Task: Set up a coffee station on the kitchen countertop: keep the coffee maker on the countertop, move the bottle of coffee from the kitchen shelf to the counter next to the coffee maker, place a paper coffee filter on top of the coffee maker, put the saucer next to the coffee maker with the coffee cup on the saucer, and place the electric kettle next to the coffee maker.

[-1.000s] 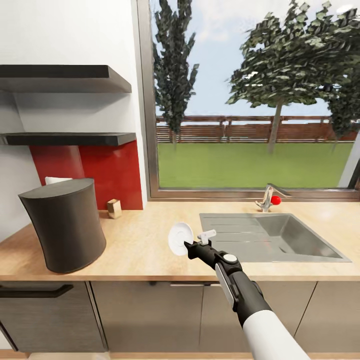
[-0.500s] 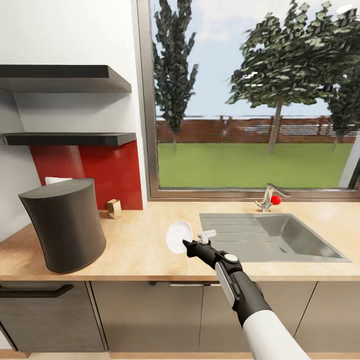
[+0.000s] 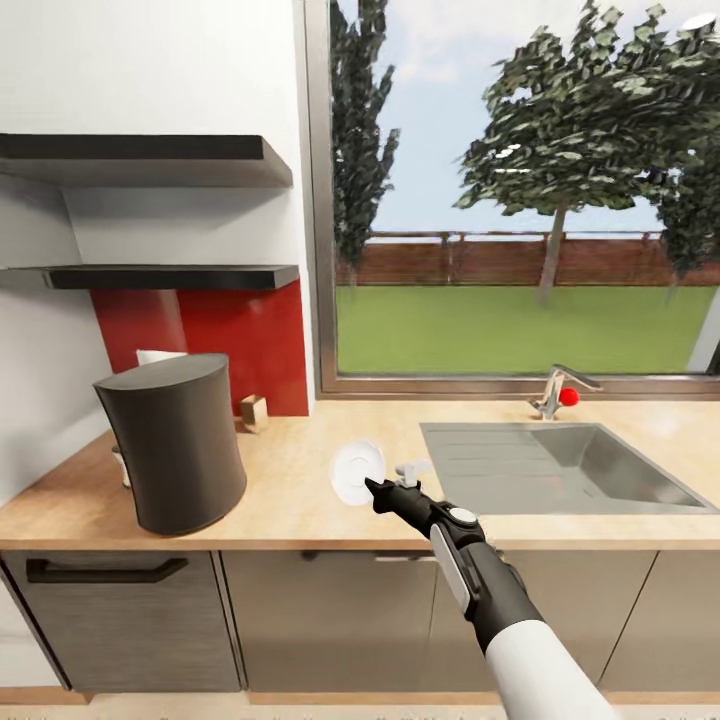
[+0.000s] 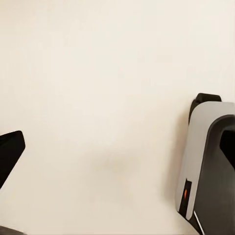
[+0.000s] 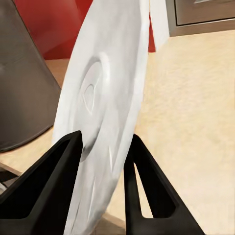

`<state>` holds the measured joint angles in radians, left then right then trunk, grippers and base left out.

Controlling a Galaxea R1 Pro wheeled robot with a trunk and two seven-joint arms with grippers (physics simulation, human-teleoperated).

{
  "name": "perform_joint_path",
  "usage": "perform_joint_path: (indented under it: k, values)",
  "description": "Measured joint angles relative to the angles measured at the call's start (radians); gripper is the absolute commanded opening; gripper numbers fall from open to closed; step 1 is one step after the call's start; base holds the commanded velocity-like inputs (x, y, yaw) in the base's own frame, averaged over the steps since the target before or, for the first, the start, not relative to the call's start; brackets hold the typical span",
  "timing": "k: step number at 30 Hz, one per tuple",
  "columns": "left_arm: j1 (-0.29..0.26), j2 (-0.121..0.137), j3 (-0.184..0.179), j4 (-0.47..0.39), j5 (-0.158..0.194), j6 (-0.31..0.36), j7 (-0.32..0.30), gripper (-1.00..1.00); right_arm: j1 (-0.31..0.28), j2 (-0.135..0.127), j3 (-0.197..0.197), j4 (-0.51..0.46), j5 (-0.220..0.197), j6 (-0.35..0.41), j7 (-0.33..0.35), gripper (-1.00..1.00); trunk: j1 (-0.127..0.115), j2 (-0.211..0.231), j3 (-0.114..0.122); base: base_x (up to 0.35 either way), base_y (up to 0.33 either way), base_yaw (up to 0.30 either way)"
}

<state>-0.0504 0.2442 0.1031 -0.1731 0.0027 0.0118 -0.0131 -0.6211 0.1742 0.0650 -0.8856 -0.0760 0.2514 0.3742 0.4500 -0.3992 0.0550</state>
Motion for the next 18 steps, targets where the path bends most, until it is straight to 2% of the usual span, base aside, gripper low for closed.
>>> perform_joint_path:
  k: [18]
  values:
    - [0.000,0.002,0.009,0.002,0.000,0.046,0.000,1.00,0.000,0.000,-0.003,0.000,0.000,-0.001,0.001,-1.00,0.000,0.000,0.000,-0.161,0.284,-0.004]
